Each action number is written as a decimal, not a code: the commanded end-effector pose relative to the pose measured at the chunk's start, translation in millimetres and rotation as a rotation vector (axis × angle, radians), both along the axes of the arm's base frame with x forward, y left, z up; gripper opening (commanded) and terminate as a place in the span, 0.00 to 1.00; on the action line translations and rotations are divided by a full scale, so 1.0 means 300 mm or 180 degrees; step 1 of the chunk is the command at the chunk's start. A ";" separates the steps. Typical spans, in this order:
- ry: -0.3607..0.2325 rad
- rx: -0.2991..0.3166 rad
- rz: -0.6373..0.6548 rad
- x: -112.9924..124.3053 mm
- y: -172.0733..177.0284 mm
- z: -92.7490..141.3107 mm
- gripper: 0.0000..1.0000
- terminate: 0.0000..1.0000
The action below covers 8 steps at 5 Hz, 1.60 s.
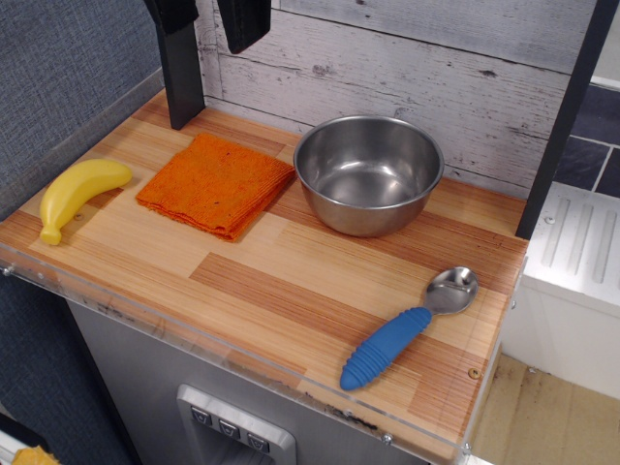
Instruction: Place silver bowl on top of orange cloth.
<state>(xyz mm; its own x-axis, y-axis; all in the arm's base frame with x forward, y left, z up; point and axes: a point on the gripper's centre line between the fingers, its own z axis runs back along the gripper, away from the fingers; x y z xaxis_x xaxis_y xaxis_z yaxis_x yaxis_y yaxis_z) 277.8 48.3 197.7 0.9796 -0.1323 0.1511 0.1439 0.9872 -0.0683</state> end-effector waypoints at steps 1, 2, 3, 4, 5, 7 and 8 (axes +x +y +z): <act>0.0000 0.0000 0.0000 0.000 0.000 0.000 1.00 0.00; -0.0153 0.0044 -0.0091 0.061 -0.046 -0.050 1.00 0.00; -0.0185 0.0114 -0.0198 0.132 -0.117 -0.138 1.00 0.00; -0.0220 0.0108 -0.0296 0.200 -0.193 -0.246 1.00 0.00; -0.0213 0.0102 -0.0269 0.256 -0.228 -0.333 1.00 0.00; -0.0176 0.0044 -0.0309 0.315 -0.311 -0.437 1.00 0.00; -0.0222 0.0069 -0.0364 0.322 -0.348 -0.427 1.00 0.00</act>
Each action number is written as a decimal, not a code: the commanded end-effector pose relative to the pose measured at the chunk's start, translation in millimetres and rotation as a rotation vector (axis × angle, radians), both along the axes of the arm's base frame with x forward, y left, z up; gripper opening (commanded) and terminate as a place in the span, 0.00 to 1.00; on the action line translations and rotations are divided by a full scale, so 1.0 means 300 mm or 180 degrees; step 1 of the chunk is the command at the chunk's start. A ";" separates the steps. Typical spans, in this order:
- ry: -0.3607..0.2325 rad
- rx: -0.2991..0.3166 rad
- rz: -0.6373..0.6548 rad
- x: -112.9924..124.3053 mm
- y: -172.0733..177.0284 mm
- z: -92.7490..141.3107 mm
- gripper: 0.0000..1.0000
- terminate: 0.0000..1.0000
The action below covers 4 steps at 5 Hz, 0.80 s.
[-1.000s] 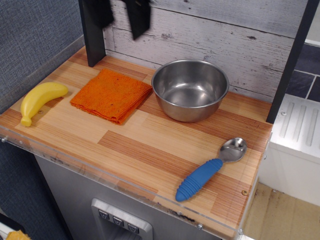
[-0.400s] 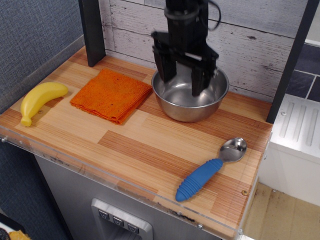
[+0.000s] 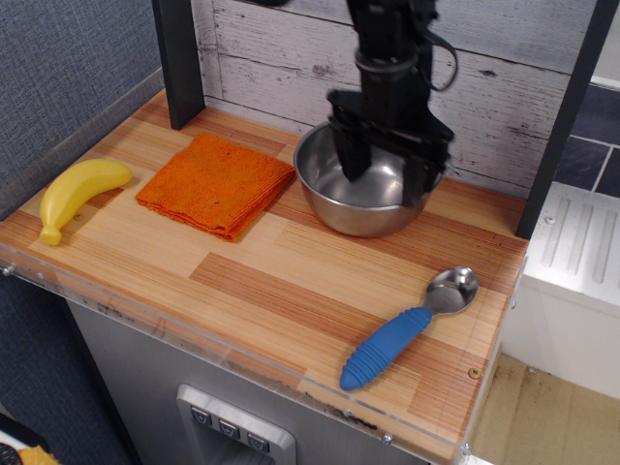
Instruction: Place silver bowl on top of orange cloth.
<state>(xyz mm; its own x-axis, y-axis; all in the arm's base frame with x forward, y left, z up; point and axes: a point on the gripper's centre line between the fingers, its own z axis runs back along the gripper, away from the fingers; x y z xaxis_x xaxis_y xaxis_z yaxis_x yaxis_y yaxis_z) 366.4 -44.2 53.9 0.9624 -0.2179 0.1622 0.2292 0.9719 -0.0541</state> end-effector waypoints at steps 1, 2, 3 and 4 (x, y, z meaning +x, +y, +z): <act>-0.0235 -0.0011 -0.0119 0.030 -0.064 0.059 1.00 0.00; -0.0100 0.0003 -0.0153 0.034 -0.060 -0.003 1.00 0.00; 0.0007 0.0046 -0.0150 0.037 -0.038 -0.054 1.00 0.00; -0.0009 0.0055 -0.0211 0.036 -0.033 -0.056 0.00 0.00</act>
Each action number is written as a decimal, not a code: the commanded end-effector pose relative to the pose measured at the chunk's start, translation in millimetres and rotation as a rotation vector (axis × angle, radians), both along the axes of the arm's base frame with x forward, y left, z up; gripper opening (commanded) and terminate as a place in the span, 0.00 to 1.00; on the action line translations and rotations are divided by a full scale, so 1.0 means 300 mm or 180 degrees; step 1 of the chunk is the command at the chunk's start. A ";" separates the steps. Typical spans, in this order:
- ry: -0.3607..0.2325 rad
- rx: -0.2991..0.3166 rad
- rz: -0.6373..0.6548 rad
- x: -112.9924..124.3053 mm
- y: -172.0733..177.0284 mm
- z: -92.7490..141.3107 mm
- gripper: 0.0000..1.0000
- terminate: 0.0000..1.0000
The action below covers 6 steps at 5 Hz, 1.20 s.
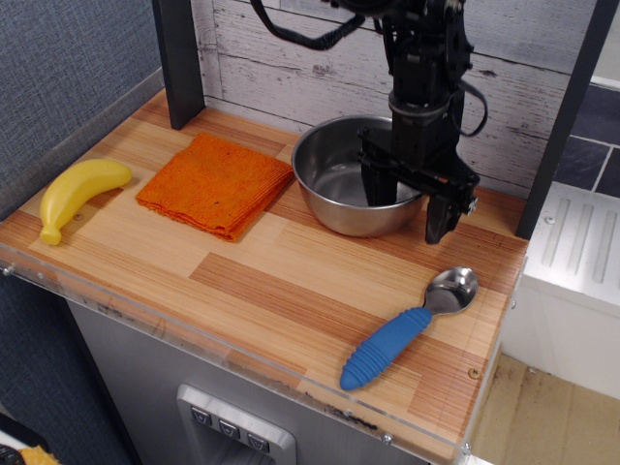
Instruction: Place silver bowl on top of orange cloth.
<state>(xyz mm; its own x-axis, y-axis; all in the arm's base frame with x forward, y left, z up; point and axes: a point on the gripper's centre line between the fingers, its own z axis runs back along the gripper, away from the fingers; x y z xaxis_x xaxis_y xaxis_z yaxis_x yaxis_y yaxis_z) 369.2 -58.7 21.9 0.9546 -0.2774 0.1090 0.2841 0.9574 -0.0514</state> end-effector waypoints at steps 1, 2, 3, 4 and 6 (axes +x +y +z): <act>-0.0259 -0.0072 -0.0123 0.023 0.003 0.108 0.00 0.00; -0.0370 -0.0167 -0.0208 0.015 -0.008 0.164 0.00 0.00; -0.0511 -0.0301 -0.0400 -0.002 -0.005 0.248 0.00 0.00; -0.0721 -0.0499 -0.0546 -0.021 0.011 0.369 0.00 0.00; -0.0805 -0.0514 -0.0452 -0.071 0.215 0.484 0.00 0.00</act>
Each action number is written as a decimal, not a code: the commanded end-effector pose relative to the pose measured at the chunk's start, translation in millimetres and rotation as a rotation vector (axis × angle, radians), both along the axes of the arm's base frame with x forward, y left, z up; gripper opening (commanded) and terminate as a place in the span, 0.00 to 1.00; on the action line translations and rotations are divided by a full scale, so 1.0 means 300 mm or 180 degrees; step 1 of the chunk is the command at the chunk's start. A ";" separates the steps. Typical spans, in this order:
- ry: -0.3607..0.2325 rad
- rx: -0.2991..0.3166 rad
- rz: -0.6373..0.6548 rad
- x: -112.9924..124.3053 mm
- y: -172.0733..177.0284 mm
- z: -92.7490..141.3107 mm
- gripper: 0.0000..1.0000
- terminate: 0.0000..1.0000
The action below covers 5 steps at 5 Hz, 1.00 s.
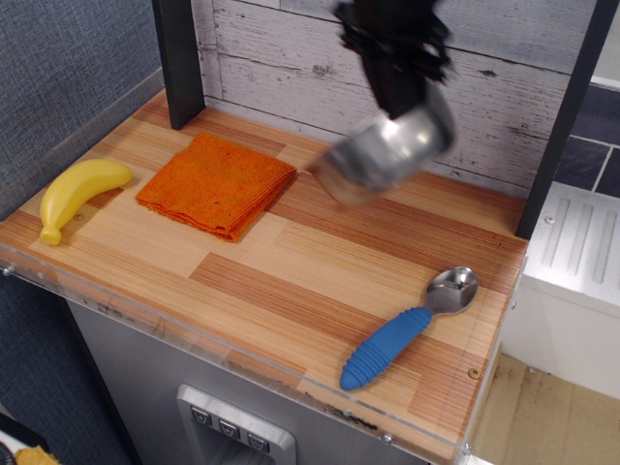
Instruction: Place silver bowl on top of orange cloth.
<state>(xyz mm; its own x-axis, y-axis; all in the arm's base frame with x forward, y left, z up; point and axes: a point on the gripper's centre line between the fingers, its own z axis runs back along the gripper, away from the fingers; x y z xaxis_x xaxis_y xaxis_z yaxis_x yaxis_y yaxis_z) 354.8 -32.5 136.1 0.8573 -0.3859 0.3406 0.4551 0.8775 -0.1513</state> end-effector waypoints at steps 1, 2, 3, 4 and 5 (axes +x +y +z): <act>-0.0167 0.0103 0.0236 -0.055 0.230 0.109 0.00 0.00; -0.0084 0.0174 0.0418 -0.098 0.331 0.098 0.00 0.00; -0.0035 0.0213 0.0492 -0.114 0.390 0.094 0.00 0.00; 0.0045 0.0291 0.0573 -0.122 0.453 0.073 0.00 0.00; 0.0101 0.0290 0.0677 -0.119 0.514 0.051 0.00 0.00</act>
<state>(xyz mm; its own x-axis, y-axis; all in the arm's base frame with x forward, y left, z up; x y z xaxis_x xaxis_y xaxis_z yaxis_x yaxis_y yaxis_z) 319.8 118.2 131.5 0.9470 -0.2149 0.2388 0.2486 0.9610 -0.1214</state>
